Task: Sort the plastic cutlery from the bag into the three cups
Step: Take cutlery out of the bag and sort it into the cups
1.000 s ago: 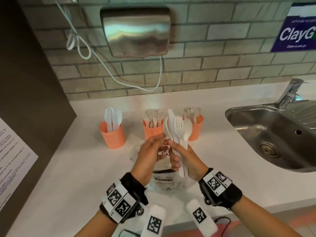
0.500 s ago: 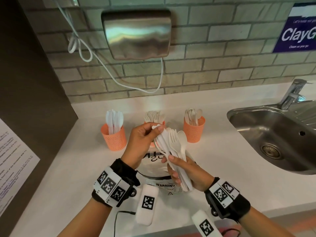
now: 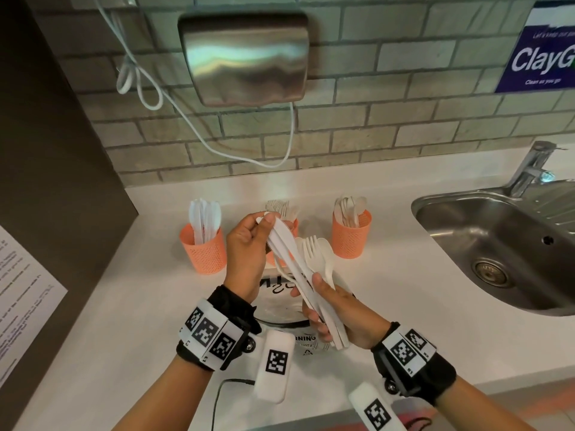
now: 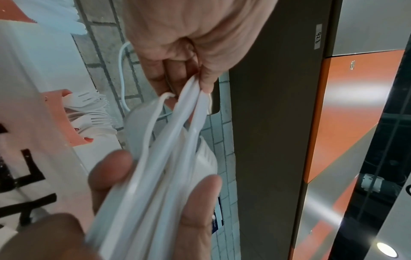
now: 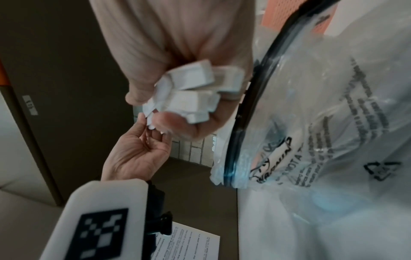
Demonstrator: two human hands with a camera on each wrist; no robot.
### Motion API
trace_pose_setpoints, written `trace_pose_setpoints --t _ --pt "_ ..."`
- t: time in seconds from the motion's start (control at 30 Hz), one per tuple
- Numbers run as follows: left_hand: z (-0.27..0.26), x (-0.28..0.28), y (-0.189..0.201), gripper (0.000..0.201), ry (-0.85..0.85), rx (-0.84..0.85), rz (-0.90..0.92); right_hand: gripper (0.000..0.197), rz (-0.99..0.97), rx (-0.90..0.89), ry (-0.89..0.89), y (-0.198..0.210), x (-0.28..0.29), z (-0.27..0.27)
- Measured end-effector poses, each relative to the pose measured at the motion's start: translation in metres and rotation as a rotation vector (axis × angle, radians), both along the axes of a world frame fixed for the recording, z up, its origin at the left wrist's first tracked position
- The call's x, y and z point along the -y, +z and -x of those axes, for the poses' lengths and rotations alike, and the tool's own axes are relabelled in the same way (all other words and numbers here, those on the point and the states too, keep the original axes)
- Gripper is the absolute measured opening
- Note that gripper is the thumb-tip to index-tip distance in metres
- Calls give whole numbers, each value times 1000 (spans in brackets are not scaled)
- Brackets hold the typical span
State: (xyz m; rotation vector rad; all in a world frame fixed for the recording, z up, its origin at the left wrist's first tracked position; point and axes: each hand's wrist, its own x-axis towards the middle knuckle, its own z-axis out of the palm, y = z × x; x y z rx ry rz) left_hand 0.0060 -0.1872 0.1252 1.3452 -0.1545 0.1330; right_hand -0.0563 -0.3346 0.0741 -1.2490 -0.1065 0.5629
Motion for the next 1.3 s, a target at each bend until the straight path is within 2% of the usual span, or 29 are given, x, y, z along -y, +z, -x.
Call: trace_pose_setpoints --t 0.1,0.23,0.43,0.53,0.63,0.77,0.87,0.93,1.07,1.17,1.3 --pt "0 -1 4 15 -16 -14 92 70 -65 -63 23 -1 1 -1" --pt "1 -1 9 15 -32 -23 176 48 -31 -77 -41 1 -1 0" --pt "14 11 4 22 -182 -57 162 35 105 107 -233 2 -7 -1" --pt "21 19 -4 24 -174 -28 102 36 211 241 -328 0 -9 -1" --pt "27 24 -5 22 -117 14 141 30 269 372 -395 -3 -10 0" --pt "22 19 13 23 -19 36 310 11 458 607 -493 -11 -4 0" --pt "13 8 26 25 70 -2 450 19 640 751 -558 -20 2 0" --pt "7 -1 28 24 78 -37 519 16 752 820 -602 -22 5 0" --pt "2 -16 24 27 51 -83 530 19 994 943 -629 -22 10 -3" --pt "-4 -23 17 43 40 -139 565 26 1104 941 -610 -21 14 -9" --pt "-16 -38 12 53 103 -143 553 19 1122 827 -602 -16 14 -18"
